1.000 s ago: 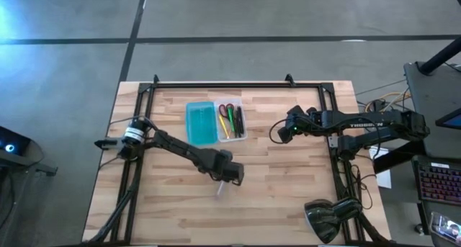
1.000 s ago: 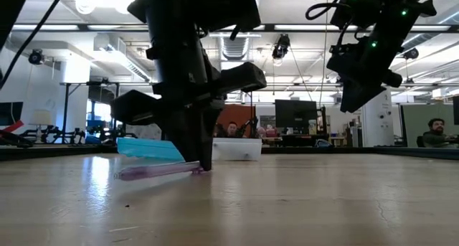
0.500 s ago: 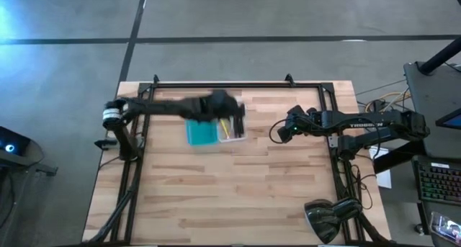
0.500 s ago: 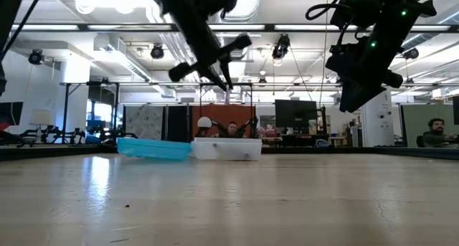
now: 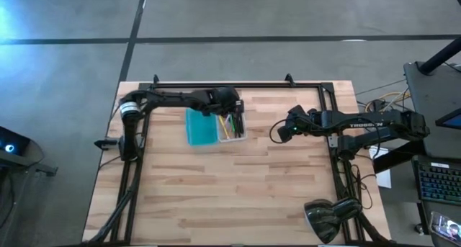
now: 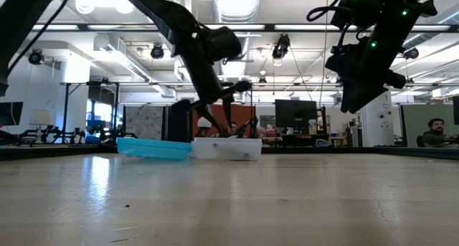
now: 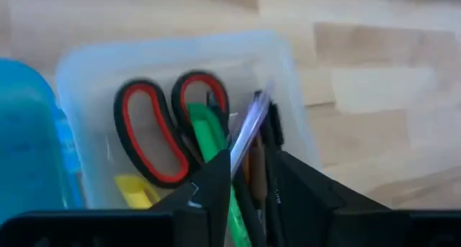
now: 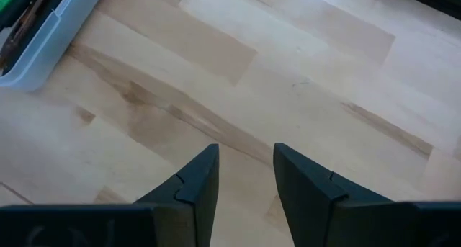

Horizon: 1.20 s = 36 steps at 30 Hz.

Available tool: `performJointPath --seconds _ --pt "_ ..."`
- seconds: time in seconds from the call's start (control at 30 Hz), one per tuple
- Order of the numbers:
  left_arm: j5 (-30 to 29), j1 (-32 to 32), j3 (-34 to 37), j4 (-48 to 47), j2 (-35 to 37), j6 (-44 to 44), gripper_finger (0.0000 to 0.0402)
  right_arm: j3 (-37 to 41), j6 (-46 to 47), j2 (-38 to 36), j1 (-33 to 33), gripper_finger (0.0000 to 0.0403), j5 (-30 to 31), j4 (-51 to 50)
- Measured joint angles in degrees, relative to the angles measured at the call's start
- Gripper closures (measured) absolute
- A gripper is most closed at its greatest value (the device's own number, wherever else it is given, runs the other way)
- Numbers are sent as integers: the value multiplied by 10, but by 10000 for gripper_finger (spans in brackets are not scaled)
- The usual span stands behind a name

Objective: Pick & place school supplies into a supply box
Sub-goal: Close the pencil box

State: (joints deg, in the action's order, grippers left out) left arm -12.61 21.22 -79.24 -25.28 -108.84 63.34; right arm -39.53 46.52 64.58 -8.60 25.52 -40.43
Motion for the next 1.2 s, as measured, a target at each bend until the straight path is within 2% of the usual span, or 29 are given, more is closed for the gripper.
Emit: performJointPath --seconds 0.2,0.3,0.4,0.5,0.63,0.73,0.97,1.07,1.2 --pt "-19 -34 -1 -71 93 -81 304 1 -6 0 0 280 -2 -1" --pt "-90 -72 3 -158 148 -88 304 1 -29 0 -1 280 -27 6" --pt "-155 -102 41 -255 199 -22 304 2 -65 5 -5 280 -70 48" --pt "-164 -118 121 -287 261 84 303 2 -94 24 -21 281 -133 126" --pt "-154 -122 250 -230 349 197 303 0 -95 72 -48 286 -207 229" --pt "-141 -122 330 -183 408 248 303 -16 -96 119 -61 293 -252 256" --pt "-137 -116 465 -152 502 345 303 -62 -107 193 -63 322 -257 272" --pt "-112 -105 524 -95 517 376 307 -82 -103 206 -69 346 -257 283" --pt "-97 -92 583 -5 516 400 344 -106 -105 214 -83 385 -256 286"
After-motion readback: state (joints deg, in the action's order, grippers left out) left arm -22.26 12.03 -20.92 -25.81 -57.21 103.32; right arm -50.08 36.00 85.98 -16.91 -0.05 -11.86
